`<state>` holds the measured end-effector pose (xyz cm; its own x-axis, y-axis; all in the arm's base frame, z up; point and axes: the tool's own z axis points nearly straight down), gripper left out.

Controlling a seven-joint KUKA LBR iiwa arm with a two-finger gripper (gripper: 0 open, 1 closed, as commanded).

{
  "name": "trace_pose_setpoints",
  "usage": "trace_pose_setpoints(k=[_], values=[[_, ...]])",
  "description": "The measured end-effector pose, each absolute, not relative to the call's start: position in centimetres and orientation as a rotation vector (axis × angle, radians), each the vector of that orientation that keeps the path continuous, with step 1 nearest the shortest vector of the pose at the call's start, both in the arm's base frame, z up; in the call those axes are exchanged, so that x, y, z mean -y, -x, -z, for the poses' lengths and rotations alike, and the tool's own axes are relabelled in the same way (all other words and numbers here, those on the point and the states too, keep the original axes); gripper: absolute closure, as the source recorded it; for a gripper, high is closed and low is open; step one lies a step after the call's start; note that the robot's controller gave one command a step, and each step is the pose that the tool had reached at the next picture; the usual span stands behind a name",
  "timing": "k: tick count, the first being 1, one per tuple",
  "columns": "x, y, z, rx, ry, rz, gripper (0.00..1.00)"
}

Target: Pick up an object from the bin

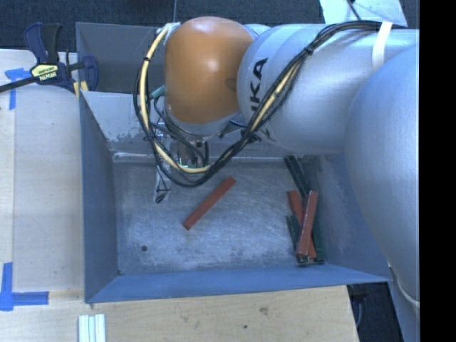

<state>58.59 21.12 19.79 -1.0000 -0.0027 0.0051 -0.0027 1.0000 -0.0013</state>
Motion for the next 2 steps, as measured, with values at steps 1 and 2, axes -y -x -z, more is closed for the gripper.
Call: trace_pose_setpoints(k=[1, 2], values=[[-11.9, -49.7, -7.2, 3.085, -0.562, -0.002, 0.0], [-2.3, -57.6, -11.2, 3.034, -0.844, -0.008, 0.0]])
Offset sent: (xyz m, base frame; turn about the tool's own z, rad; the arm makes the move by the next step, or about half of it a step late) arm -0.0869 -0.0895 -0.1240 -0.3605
